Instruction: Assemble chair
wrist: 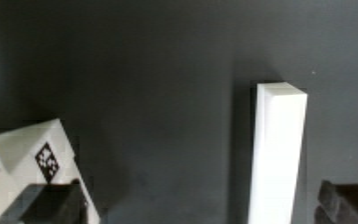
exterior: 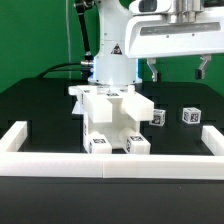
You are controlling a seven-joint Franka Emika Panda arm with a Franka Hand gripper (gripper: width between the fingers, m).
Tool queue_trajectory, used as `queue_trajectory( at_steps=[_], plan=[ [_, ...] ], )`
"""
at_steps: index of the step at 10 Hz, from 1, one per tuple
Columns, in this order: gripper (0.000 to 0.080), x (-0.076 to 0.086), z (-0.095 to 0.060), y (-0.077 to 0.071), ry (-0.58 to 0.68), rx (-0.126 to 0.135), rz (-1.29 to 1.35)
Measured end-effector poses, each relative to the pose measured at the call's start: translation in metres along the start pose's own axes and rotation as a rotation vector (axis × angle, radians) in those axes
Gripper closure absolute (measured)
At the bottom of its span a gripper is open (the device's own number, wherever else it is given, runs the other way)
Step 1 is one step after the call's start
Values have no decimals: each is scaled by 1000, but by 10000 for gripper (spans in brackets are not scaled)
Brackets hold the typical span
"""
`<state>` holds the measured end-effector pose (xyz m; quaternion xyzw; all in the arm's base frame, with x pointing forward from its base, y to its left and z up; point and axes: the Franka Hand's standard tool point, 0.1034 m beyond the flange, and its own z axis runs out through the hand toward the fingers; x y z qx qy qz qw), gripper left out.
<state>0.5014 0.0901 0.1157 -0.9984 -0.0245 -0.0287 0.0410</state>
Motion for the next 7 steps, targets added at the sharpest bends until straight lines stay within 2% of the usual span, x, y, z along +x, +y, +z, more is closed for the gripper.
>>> queue_trajectory(
  at_steps=[4, 7],
  plan=[
    [150, -13, 13, -29, 9, 6, -106],
    [150, -13, 14, -28, 6, 6, -104]
  ],
)
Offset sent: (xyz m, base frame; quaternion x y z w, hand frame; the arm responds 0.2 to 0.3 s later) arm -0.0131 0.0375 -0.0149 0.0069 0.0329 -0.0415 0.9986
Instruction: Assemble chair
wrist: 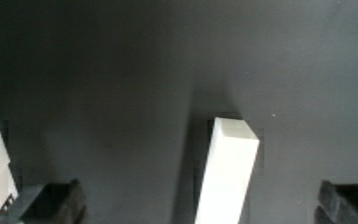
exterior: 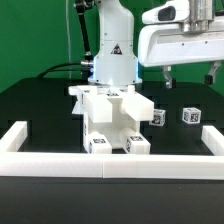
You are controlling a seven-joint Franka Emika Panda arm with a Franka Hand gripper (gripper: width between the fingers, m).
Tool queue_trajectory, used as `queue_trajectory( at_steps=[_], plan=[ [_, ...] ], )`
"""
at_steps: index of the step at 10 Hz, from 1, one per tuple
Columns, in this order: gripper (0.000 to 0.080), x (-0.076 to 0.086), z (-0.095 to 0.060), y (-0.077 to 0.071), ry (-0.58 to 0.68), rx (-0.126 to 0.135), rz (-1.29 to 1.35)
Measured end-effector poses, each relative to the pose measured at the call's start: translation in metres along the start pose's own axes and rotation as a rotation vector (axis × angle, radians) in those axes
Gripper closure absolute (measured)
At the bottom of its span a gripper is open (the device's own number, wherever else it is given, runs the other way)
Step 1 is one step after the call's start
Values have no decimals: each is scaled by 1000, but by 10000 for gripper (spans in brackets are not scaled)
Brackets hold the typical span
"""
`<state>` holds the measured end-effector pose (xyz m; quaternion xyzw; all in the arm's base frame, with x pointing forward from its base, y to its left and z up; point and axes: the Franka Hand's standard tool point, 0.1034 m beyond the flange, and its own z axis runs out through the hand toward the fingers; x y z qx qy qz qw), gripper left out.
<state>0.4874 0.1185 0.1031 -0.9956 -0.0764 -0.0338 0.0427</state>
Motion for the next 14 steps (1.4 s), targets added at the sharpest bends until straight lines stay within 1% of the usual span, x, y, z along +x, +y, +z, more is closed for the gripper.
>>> queue_trajectory(
  at_steps=[1, 2, 5, 6, 10, 11, 12, 13, 14],
  plan=[
    [150, 0, 1, 0, 4, -1, -12],
    [150, -3, 4, -2, 20, -6, -78],
    [150, -18, 16, -18, 23, -6, -210],
    [150, -23, 20, -19, 17, -6, -213],
    [150, -23, 20, -18, 15, -6, -211],
    [150, -28, 23, -20, 17, -8, -206],
    [150, -38, 28, -29, 17, -10, -204],
    [150, -48, 32, -42, 21, -14, -207],
    [150, -55, 37, -44, 15, -16, -215]
  ],
)
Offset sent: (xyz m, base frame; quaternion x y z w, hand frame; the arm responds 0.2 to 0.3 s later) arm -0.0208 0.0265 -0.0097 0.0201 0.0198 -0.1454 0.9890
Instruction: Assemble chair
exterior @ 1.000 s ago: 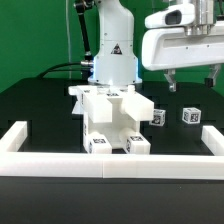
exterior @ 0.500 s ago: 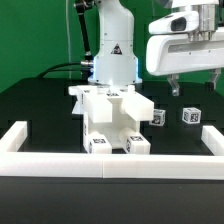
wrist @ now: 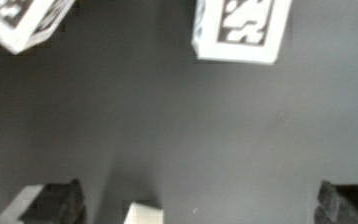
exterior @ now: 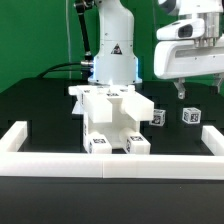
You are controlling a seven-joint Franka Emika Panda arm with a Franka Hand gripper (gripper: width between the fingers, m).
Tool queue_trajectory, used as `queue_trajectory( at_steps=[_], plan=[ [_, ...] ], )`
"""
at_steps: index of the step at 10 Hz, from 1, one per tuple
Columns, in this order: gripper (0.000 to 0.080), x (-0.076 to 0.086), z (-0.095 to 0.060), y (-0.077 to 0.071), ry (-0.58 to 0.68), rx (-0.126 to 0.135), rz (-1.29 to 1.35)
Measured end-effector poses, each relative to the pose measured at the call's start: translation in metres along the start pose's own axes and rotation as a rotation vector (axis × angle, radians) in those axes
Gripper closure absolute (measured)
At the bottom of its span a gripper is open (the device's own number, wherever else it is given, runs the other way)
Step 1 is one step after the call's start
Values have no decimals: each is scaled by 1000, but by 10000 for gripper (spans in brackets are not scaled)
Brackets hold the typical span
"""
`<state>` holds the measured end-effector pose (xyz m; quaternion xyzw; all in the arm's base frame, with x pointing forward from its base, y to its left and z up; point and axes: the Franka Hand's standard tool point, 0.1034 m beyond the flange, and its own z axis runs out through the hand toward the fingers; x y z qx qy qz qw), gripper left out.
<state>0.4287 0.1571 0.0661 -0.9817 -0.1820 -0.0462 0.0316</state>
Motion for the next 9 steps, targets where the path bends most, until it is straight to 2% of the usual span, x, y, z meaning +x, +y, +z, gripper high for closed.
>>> queue_trajectory(
  at_steps=[3, 6, 9],
  plan=[
    [150, -7, 17, 0, -5, -6, -1],
    [150, -8, 19, 0, -11, -5, -1],
    [150, -20, 33, -6, -41, -3, 4]
  ],
)
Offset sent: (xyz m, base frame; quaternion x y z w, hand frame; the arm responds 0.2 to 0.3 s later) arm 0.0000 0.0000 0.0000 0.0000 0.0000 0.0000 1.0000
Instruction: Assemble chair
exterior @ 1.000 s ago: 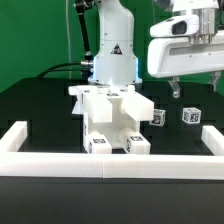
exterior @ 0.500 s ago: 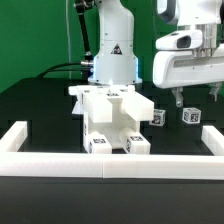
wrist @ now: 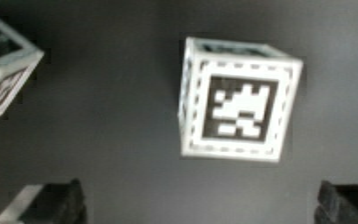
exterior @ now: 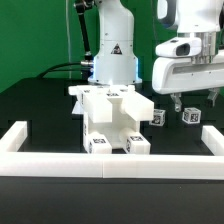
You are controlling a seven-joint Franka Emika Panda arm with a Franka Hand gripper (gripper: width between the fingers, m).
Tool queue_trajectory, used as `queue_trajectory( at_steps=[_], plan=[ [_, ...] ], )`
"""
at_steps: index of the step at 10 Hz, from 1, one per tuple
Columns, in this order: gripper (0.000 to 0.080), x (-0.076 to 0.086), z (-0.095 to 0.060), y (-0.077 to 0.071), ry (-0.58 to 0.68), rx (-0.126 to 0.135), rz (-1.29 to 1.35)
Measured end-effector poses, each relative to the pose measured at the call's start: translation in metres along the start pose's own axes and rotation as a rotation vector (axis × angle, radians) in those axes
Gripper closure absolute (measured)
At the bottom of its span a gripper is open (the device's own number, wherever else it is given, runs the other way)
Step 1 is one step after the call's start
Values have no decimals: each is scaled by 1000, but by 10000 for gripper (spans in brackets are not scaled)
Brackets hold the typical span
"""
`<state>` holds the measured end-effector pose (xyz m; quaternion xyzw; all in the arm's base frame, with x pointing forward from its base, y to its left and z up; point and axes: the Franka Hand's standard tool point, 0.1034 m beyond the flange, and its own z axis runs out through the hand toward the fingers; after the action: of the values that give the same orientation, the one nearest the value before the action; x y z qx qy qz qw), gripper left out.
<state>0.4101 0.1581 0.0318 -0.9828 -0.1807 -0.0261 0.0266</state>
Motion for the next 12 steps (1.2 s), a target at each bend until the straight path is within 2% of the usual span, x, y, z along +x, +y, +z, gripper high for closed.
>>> queue_trajectory(
  at_steps=[6, 8, 10, 11, 12],
  plan=[
    [150, -17, 21, -3, -34, -2, -7],
    [150, -19, 24, -3, -40, -2, -7],
    [412, -20, 24, -4, -41, -1, -8],
    [412, -19, 24, -4, -41, -1, -9],
    [515, -19, 24, -4, -41, -1, -9]
  ],
)
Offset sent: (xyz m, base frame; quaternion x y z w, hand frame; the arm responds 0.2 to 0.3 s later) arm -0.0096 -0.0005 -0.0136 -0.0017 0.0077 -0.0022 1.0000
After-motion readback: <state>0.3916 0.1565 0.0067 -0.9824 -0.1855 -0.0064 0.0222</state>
